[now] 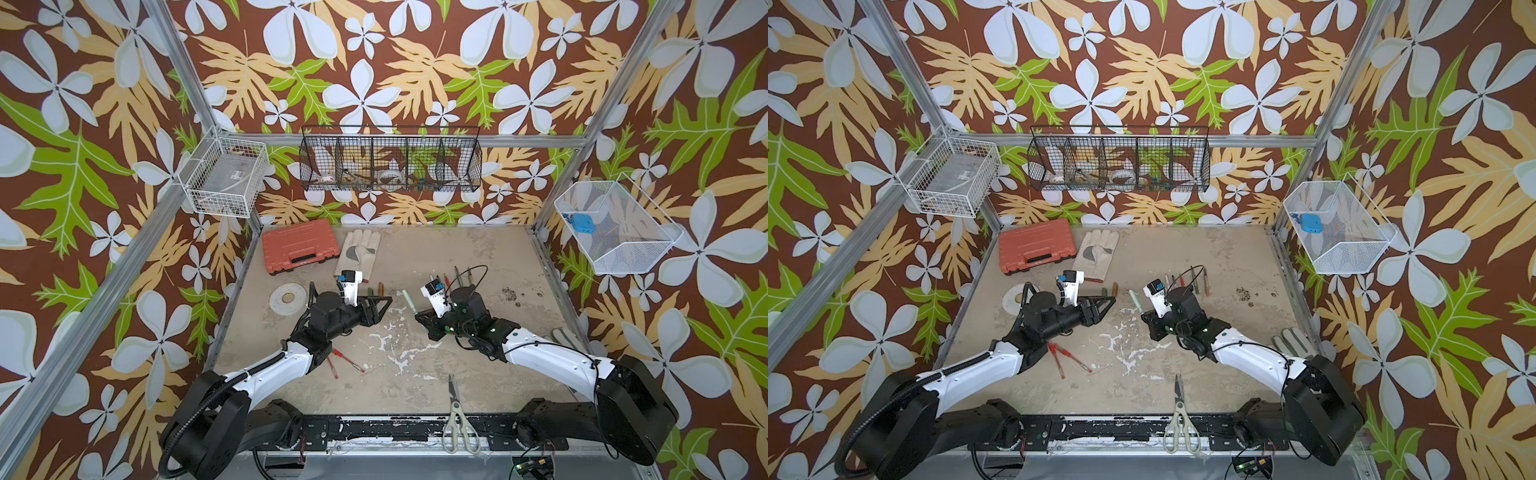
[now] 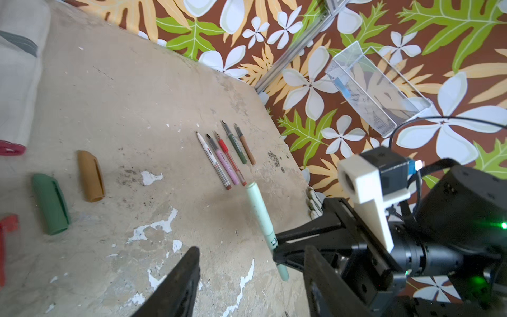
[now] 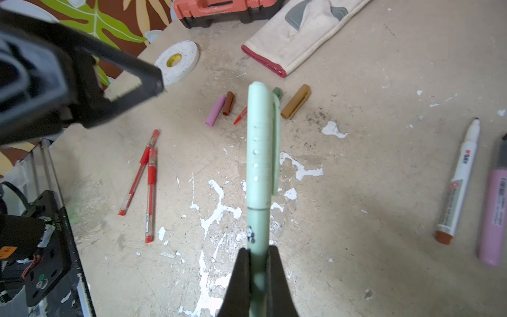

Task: Remove pen caps from pens
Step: Open the pen cap on the pen.

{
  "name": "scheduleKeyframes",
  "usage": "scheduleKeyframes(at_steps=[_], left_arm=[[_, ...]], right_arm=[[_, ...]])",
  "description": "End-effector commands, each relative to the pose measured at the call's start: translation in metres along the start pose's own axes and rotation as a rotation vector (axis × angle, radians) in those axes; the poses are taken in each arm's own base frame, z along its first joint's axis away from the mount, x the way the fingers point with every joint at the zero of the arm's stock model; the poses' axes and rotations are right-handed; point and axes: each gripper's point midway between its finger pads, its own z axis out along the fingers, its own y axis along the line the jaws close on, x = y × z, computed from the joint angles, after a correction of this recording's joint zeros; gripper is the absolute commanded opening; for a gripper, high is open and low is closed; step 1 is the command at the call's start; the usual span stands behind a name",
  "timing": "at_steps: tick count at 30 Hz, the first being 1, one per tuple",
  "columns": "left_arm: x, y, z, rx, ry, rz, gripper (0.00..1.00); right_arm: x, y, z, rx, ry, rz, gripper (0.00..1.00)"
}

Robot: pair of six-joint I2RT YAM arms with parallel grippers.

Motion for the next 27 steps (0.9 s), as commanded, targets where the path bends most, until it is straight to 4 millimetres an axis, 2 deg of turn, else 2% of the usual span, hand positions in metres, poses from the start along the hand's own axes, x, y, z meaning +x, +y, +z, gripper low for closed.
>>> scheduleKeyframes(at_steps=[1,6,13,16,20,27], left_arm=[[-0.017,-0.039,-0.006,0.213,-0.088,0.054,0.58],[-0.009,-0.048,-0.005,0.283,-0.054,0.084,0.53],[-0.002,-0.029,0.003,0.205,-0.03,0.03,0.51],[-0.001,-0.018,0.003,0.15,-0.039,0.029,0.53],[-0.001,-0.02,0.003,0.154,-0.037,0.038,0.53],[-0.002,-0.023,0.001,0.171,-0.039,0.044,0.43]], right_arm=[[-0.01,0.014,0.0,-0.079,-0.043,-0.007,0.05],[-0.007,0.025,0.005,-0.153,-0.034,-0.017,0.05],[-0.006,0.035,0.006,-0.217,-0.047,-0.023,0.05],[-0.008,0.037,0.004,-0.229,-0.063,-0.03,0.05],[-0.009,0.044,0.002,-0.271,-0.072,-0.037,0.05],[-0.005,0.068,0.002,-0.343,-0.072,-0.091,0.05]])
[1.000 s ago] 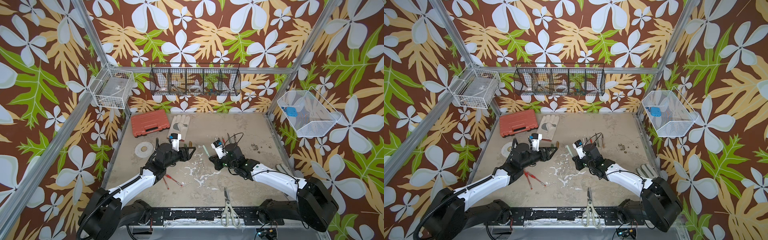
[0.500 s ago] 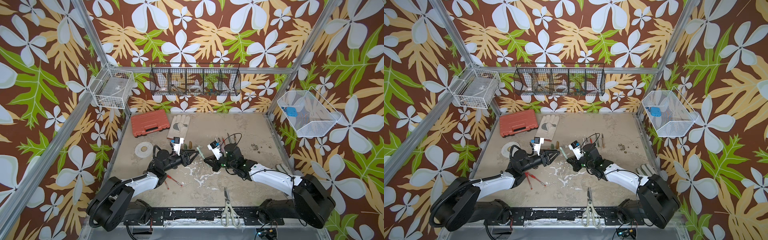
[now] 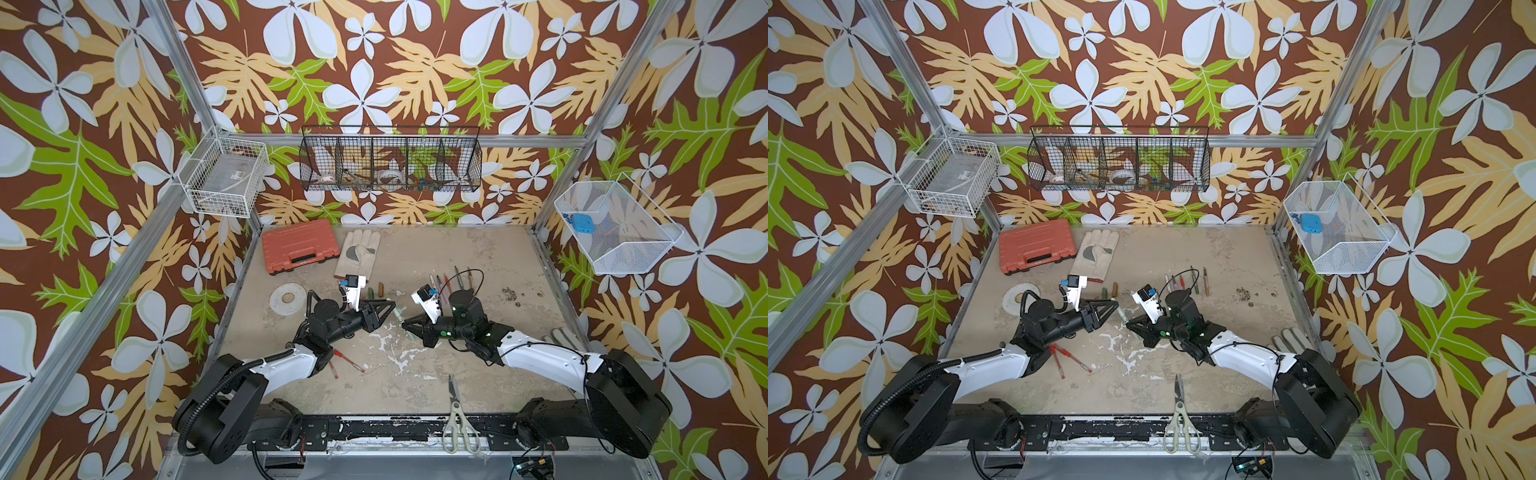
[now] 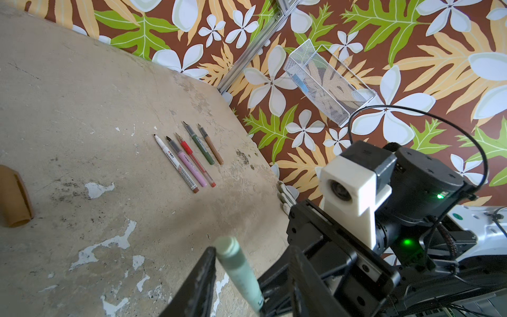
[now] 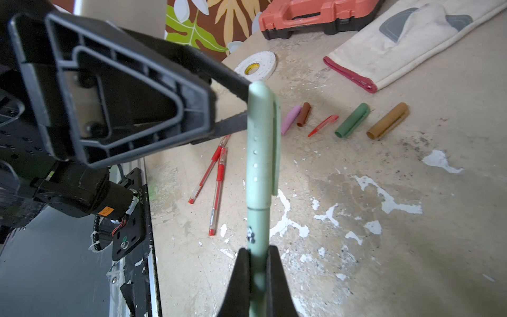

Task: Remove pen caps from pens
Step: Open the pen cap on the pen.

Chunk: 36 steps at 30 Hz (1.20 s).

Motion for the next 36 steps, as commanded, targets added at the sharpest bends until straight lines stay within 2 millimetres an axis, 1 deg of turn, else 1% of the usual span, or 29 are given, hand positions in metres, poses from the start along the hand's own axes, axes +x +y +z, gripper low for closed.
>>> scheduleKeyframes(at_steps=[1,6,9,14,18,21,26,32,35,36], left_arm=[[-0.004,-0.004,-0.001,0.014,-0.015,0.024,0.41],[-0.002,-0.003,-0.001,0.017,-0.01,0.023,0.36],[-0.001,-0.003,0.0,0.019,-0.006,0.019,0.35],[0.001,-0.005,0.001,0.036,0.003,0.018,0.26],[0.003,-0.006,0.002,0.05,0.012,0.012,0.22],[0.007,-0.007,0.004,0.066,0.034,0.001,0.22],[0.011,-0.007,0.007,0.086,0.052,-0.017,0.26],[0.013,-0.006,0.007,0.083,0.058,-0.023,0.3],[0.014,-0.007,0.008,0.084,0.061,-0.024,0.29],[0.014,-0.007,0.008,0.086,0.063,-0.022,0.28]], right_arm=[[-0.009,0.015,0.002,-0.056,-0.03,-0.055,0.05],[-0.007,0.022,0.004,-0.072,-0.028,-0.07,0.05],[-0.008,0.022,0.003,-0.067,-0.035,-0.071,0.05],[-0.009,0.02,0.003,-0.058,-0.04,-0.07,0.05],[-0.009,0.018,0.003,-0.044,-0.044,-0.069,0.05],[-0.01,0.014,0.003,-0.02,-0.048,-0.068,0.05],[-0.011,0.009,0.002,0.016,-0.05,-0.069,0.05],[-0.012,0.008,0.0,0.029,-0.06,-0.075,0.05],[-0.013,0.007,0.0,0.042,-0.064,-0.077,0.05],[-0.013,0.007,0.0,0.043,-0.064,-0.077,0.05]])
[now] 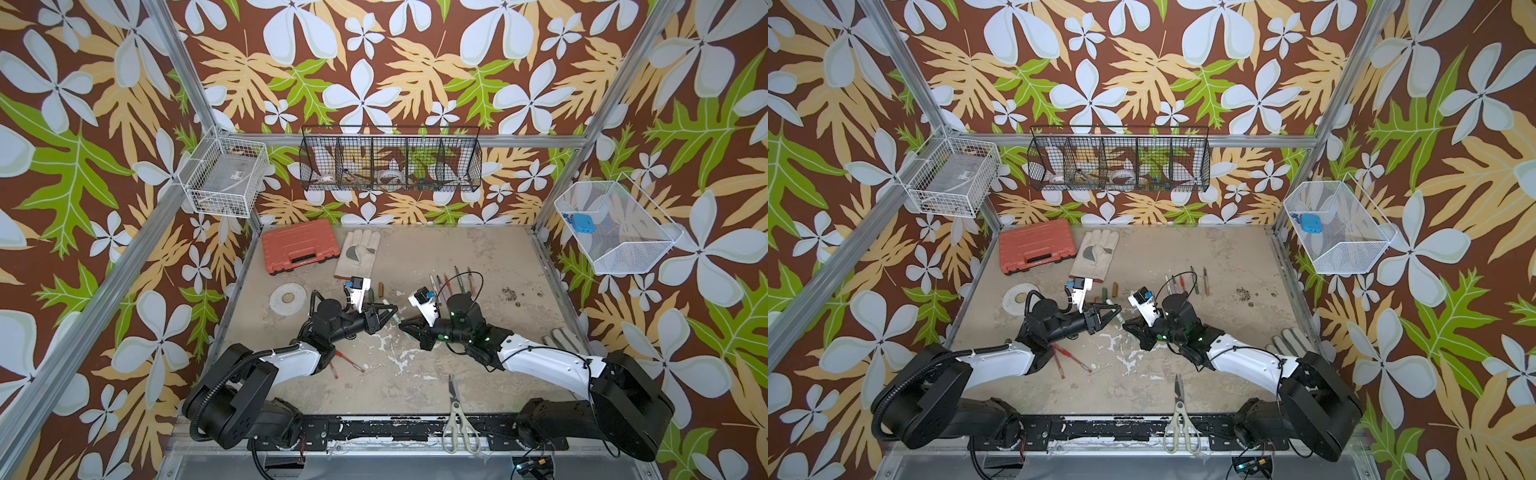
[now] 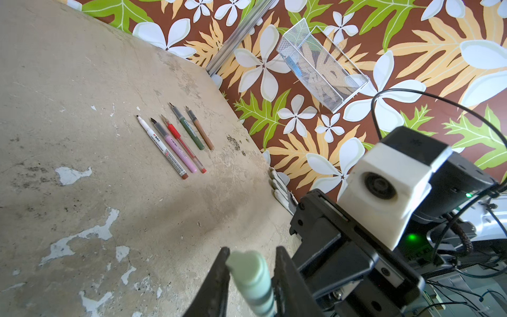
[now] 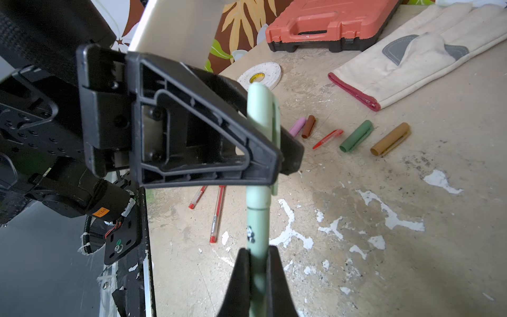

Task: Remove pen caps from pens
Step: Open the pen cap on the pen.

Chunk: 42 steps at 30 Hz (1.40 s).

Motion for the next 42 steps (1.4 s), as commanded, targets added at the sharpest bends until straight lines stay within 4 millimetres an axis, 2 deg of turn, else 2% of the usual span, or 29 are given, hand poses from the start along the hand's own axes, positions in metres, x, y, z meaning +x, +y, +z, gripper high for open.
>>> scheduleKeyframes(at_steps=[1,7,11,13,17,20,23,27,33,38,42], left_arm=[[-0.003,-0.009,0.001,0.034,-0.006,0.021,0.26],[-0.004,-0.01,0.001,0.033,-0.007,0.03,0.18],[-0.005,-0.01,0.0,0.027,-0.012,0.041,0.05],[-0.005,-0.01,-0.001,0.023,-0.013,0.047,0.0],[-0.005,-0.011,-0.002,0.023,-0.013,0.067,0.0],[-0.004,-0.013,-0.002,0.036,-0.009,0.076,0.0],[0.0,-0.021,-0.001,0.076,0.005,0.087,0.0],[0.006,-0.031,0.004,0.123,0.036,0.103,0.0],[0.01,-0.037,0.005,0.14,0.044,0.122,0.0],[0.01,-0.041,0.004,0.159,0.047,0.125,0.0],[0.009,-0.042,0.003,0.159,0.039,0.129,0.0]], right_arm=[[-0.007,-0.001,0.0,0.019,-0.03,-0.019,0.05],[-0.005,0.0,0.002,0.017,-0.02,-0.022,0.05],[-0.005,0.001,0.002,0.019,-0.021,-0.029,0.07],[-0.005,0.001,0.001,0.022,-0.019,-0.03,0.2],[-0.007,0.0,-0.002,0.036,-0.029,-0.038,0.45],[-0.01,0.003,-0.006,0.032,-0.047,-0.049,0.51],[-0.011,0.006,-0.006,0.011,-0.053,-0.053,0.49],[-0.009,0.01,-0.003,-0.021,-0.037,-0.053,0.36],[-0.008,0.01,-0.002,-0.023,-0.033,-0.048,0.34],[-0.004,0.016,0.003,-0.074,-0.015,-0.038,0.25],[-0.002,0.018,0.004,-0.09,-0.006,-0.038,0.21]])
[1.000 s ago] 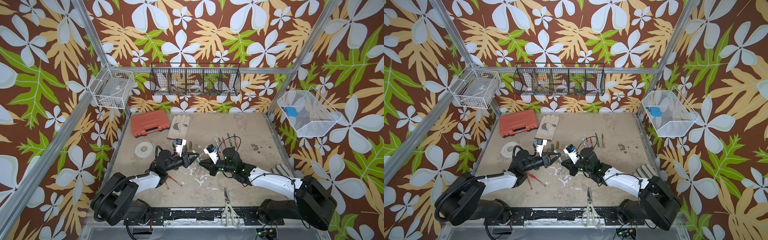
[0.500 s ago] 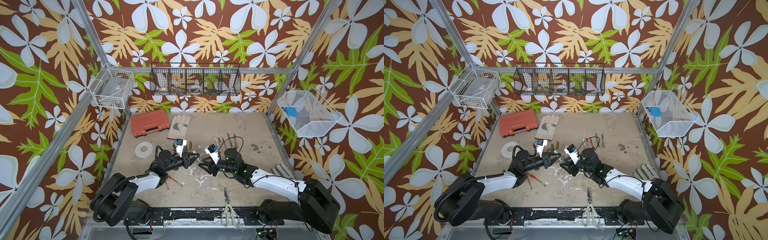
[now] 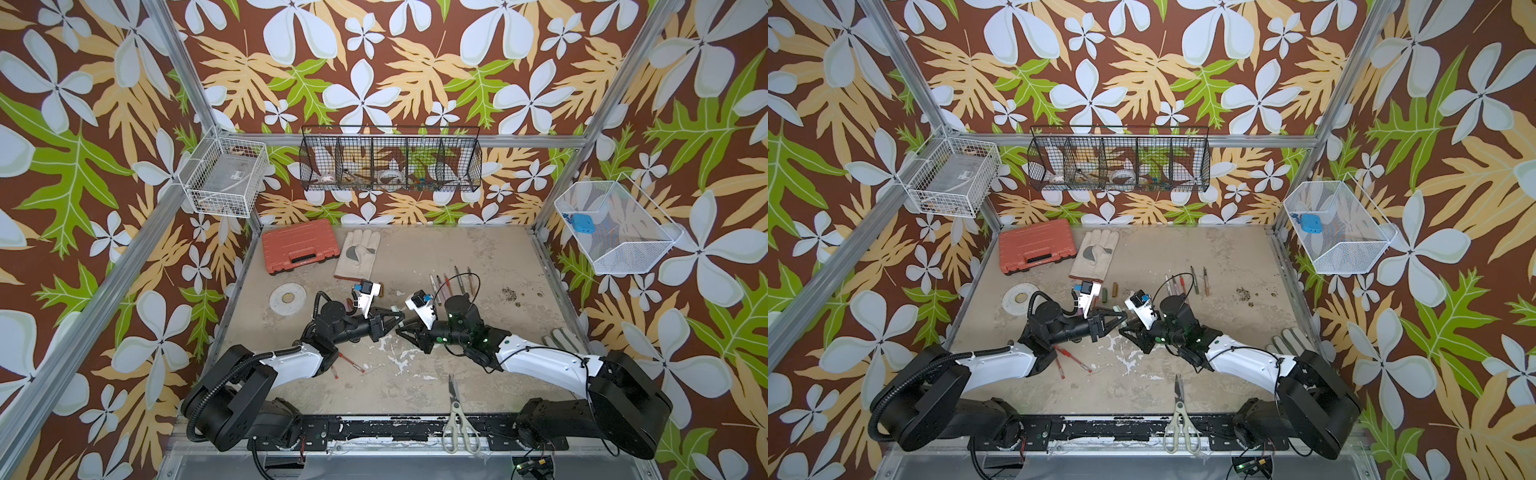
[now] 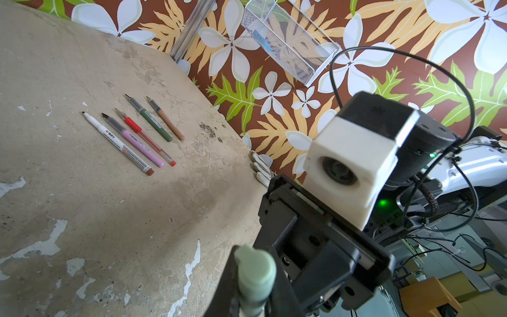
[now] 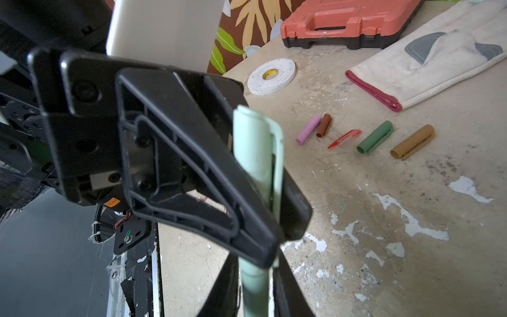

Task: Remove pen caps from pens
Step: Open the pen cap on the pen.

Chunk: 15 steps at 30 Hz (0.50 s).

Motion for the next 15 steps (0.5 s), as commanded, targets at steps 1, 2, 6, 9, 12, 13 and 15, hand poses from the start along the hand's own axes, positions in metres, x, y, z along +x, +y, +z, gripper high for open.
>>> scheduleKeyframes(at_steps=[1,2,6,9,12,13,15], left_arm=[[-0.009,-0.011,-0.001,0.04,-0.03,0.039,0.0],[-0.008,-0.011,-0.001,0.039,-0.028,0.037,0.0],[-0.008,-0.009,0.0,0.036,-0.027,0.028,0.0],[-0.009,-0.008,-0.001,0.026,-0.037,0.025,0.0],[-0.012,0.005,-0.003,-0.049,-0.063,0.012,0.0],[-0.013,0.011,-0.004,-0.088,-0.07,0.008,0.0],[-0.014,0.022,-0.006,-0.15,-0.079,-0.001,0.0]], right_arm=[[-0.007,0.008,0.0,-0.04,-0.023,-0.02,0.19],[-0.008,0.008,-0.001,-0.043,-0.024,-0.022,0.16],[-0.007,0.009,-0.001,-0.045,-0.026,-0.029,0.01],[-0.008,0.003,-0.001,-0.011,-0.033,-0.026,0.0],[-0.007,-0.012,-0.003,0.11,-0.044,-0.034,0.0],[-0.008,-0.015,-0.003,0.162,-0.046,-0.053,0.0],[-0.005,-0.024,-0.003,0.278,-0.041,-0.079,0.0]])
